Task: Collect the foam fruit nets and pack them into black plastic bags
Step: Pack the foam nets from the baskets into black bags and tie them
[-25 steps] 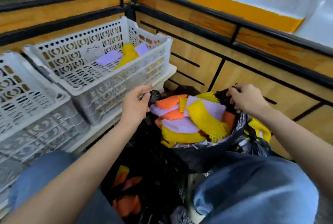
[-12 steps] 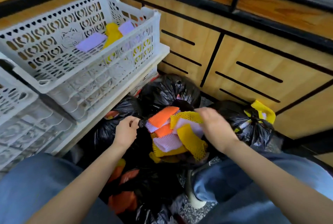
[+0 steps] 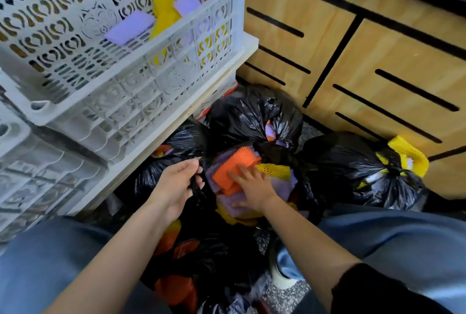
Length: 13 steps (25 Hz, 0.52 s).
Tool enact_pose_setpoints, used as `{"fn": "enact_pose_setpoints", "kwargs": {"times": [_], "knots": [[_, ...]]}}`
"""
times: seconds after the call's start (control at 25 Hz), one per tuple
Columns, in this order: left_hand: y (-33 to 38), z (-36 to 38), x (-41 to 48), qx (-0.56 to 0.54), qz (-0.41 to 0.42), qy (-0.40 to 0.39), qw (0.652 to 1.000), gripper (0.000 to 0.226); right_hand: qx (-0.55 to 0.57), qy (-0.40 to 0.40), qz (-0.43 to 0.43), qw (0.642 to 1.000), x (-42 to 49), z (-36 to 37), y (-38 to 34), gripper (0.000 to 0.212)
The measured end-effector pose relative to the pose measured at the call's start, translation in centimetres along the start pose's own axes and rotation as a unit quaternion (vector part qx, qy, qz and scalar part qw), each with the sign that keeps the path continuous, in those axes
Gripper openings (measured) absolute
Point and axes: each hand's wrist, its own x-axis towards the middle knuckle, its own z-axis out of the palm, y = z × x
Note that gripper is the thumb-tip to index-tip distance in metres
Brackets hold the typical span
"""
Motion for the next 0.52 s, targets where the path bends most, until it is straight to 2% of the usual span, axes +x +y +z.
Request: {"fn": "enact_pose_setpoints", "kwargs": {"times": [0.12, 0.24, 0.4, 0.52], "knots": [[0.0, -0.3, 0.6, -0.007, 0.007, -0.026, 1.0, 0.017, -0.048, -0.044, 0.011, 0.998, 1.3, 0.9, -0.2, 0.078], [-0.3, -0.8, 1.6, 0.096, 0.045, -0.024, 0.994, 0.014, -0.041, -0.08, -0.02, 0.996, 1.5, 0.0, -0.1, 0.069], [0.3, -1.4, 3.1, 0.255, 0.138, -0.007, 0.957, 0.02, -0.019, -0.043, -0.091, 0.995, 0.1, -5.2, 1.4, 0.055], [1.5, -1.1, 3.6, 0.374, 0.188, -0.018, 0.908, 0.022, -0.018, 0.015, -0.169, 0.985, -2.2, -10.0, 2.9, 0.047]]}}
